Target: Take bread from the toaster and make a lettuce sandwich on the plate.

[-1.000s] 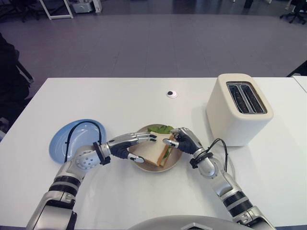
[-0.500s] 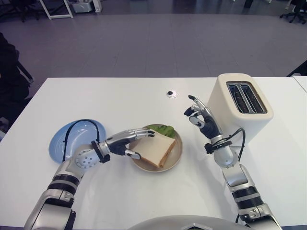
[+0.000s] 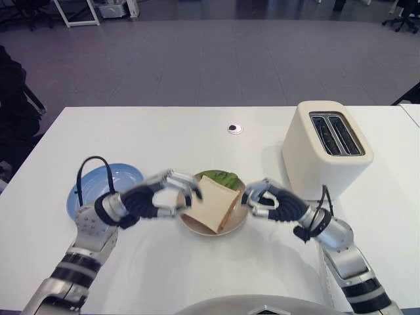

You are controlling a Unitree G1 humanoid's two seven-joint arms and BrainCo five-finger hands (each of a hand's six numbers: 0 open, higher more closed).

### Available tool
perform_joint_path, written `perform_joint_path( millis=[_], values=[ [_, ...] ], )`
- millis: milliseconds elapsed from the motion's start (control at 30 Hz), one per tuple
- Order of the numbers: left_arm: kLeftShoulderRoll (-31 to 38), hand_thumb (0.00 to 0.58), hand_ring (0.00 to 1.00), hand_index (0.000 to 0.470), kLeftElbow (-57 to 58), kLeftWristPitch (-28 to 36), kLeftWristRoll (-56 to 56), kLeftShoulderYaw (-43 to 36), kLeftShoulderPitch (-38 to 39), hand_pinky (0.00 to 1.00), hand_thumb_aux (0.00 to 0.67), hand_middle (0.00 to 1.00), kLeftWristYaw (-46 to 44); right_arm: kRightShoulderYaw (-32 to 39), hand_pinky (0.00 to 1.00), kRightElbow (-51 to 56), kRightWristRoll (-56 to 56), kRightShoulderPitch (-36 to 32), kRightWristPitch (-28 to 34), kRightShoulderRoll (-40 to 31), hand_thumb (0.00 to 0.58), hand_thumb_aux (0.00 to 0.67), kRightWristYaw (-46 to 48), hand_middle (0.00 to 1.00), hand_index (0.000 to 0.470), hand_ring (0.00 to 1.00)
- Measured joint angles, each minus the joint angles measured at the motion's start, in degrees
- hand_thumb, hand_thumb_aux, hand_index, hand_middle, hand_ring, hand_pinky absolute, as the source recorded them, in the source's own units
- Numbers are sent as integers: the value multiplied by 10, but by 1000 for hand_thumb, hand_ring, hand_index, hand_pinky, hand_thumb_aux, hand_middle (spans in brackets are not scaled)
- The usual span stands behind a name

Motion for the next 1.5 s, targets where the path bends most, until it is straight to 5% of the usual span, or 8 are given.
perform_joint_path(
  millis=[400,967,1067,1100,1167,1200,1367,1500],
  values=[
    [-68,580,1000,470,135,51,186,-41,7,1000,670,1000,-165,88,1000,75,-119,9,-22,-33,580,670,69,1000,470,1000],
    [-206,576,1000,431,467,76,683,27,-240,1000,615,1000,519,-7,1000,393,-294,-190,81,155,580,670,-381,1000,470,1000],
    [-225,395,961,205,471,23,601,48,-241,961,292,961,508,-28,890,403,-265,-200,27,167,580,670,-400,890,470,890],
    [-229,0,812,0,456,1,545,52,-236,812,0,812,479,-35,643,400,-245,-200,8,171,580,665,-398,643,466,643],
    [-228,0,404,0,400,-20,412,50,-215,404,0,404,405,-53,133,383,-210,-199,-15,170,436,336,-390,133,236,133],
    [-225,0,208,0,363,-19,348,48,-198,208,0,208,369,-60,0,374,-197,-198,-22,169,0,0,-386,0,0,0],
    [-204,0,0,0,93,83,0,64,-107,0,0,0,203,-118,0,257,-68,-166,-37,171,0,0,-350,0,0,0],
    [-288,0,0,0,76,121,100,128,-143,0,0,0,329,-167,0,177,-11,-158,-46,191,0,0,-362,0,0,0]
  ],
)
